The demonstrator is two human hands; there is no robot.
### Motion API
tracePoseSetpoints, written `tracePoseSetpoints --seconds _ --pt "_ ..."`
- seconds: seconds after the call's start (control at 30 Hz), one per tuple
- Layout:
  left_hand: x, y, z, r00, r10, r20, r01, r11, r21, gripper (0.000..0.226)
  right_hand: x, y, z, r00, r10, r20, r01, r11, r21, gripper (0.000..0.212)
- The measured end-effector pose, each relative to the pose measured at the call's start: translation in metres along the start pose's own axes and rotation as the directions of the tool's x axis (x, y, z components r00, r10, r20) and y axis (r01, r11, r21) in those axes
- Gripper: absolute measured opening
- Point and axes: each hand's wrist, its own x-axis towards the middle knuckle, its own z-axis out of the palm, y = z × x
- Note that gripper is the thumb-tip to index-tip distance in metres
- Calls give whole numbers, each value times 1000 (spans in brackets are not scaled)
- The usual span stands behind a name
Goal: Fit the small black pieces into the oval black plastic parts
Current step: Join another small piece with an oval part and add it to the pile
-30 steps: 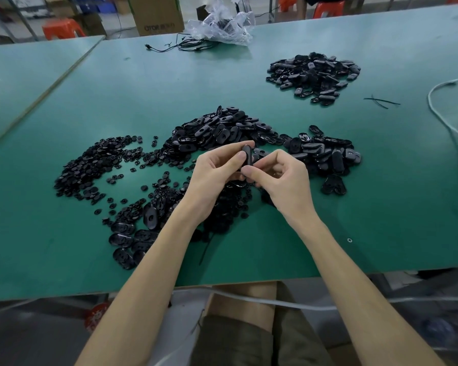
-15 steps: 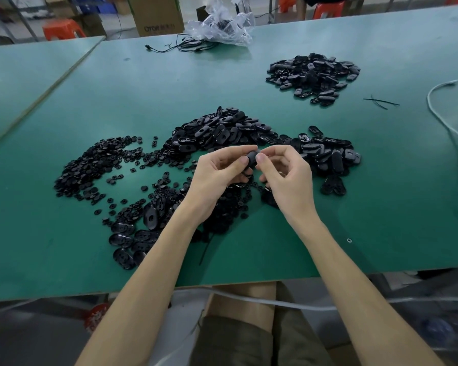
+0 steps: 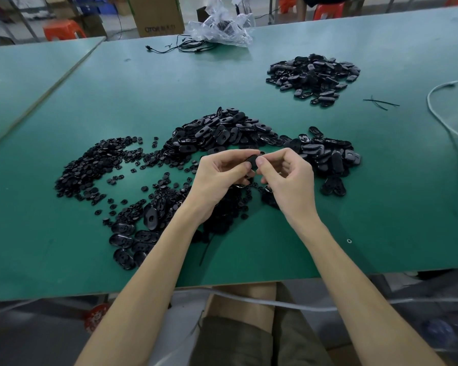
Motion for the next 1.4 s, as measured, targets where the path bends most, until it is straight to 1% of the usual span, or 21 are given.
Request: tracePoseSetpoints --seconds 0.17,0.27,0.43,0.67,0.8,0.9,1.03,1.13,1.27,1.4 --pt "1 -1 1 1000 4 -14 -4 1000 -22 25 0 -1 0 1000 2 23 -2 1000 -5 8" --pt "2 -2 1 998 20 -56 -20 1000 6 27 0 -2 1 999 -1 46 1 1000 -10 13" --pt "4 -4 1 995 21 -93 -16 998 53 29 0 -2 2 999 12 52 -11 1000 -14 11" --pt "3 -4 1 995 27 -94 -22 998 51 28 0 -2 1 998 10 58 -9 1000 -14 9" --pt "2 -1 1 997 31 -70 -35 998 -51 24 0 -2 0 1000 -3 23 3 1000 15 7" --pt "2 0 0 998 17 -59 -22 995 -96 25 1 -2 0 999 -41 22 40 999 2 11" --pt "2 -1 0 999 13 -46 -16 997 -73 25 1 -1 0 997 -50 54 50 999 0 14" --pt "1 -1 1 998 15 -60 -17 999 -29 24 0 -1 0 997 -63 44 63 998 1 17" --pt "2 -1 0 998 15 -67 -15 1000 11 23 0 0 1 997 -69 44 70 997 -23 15" --pt "0 1 0 999 31 -40 -31 1000 1 23 0 -1 1 996 -76 54 78 996 -34 15"
